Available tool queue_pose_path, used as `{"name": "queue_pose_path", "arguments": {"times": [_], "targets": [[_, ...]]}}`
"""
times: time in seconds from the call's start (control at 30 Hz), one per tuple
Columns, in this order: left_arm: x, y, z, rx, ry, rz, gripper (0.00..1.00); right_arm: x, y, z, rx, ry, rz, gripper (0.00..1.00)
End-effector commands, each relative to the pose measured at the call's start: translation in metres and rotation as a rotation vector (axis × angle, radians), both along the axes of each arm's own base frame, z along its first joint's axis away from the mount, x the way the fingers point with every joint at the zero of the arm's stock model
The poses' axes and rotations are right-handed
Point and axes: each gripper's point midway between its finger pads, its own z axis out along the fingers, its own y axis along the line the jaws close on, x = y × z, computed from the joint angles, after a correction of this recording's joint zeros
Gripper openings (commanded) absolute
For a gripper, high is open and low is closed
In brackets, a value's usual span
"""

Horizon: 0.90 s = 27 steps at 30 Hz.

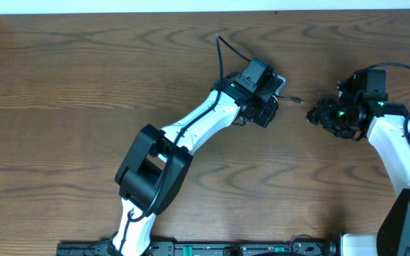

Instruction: Untangle cables

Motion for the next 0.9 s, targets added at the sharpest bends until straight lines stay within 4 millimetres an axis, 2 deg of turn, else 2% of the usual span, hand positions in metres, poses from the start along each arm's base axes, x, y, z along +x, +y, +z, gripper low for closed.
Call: {"name": "queue_pose_path", "arguments": {"times": [0.0,0.23,0.47,0.8,0.83,0.87], "targets": [[0.015,0.012,-0.022,0.074,-0.043,0.018,0.28,0.001,-0.002,0.0,-0.017,-0.001,0.02,0.59],[0.015,0.001,-0.042,0.07,-0.05,0.0,0.3,0.0,-0.002,0.0,-0.016,0.004,0.021,0.59],[0.023,0.003,-0.059,0.098,-0.069,0.02,0.3,-0.001,-0.001,-0.001,-0.018,0.009,0.028,0.58],[0.009,0.0,-0.076,0.126,-0.029,0.002,0.3,-0.002,-0.001,-0.001,-0.018,0.014,0.028,0.58],[0.009,0.0,-0.076,0.125,-0.028,0.003,0.29,-0.002,-0.001,-0.001,-0.017,0.014,0.028,0.58],[0.009,-0.001,-0.076,0.125,-0.028,0.003,0.19,-0.003,-0.001,-0.001,-0.017,0.014,0.028,0.58]]}}
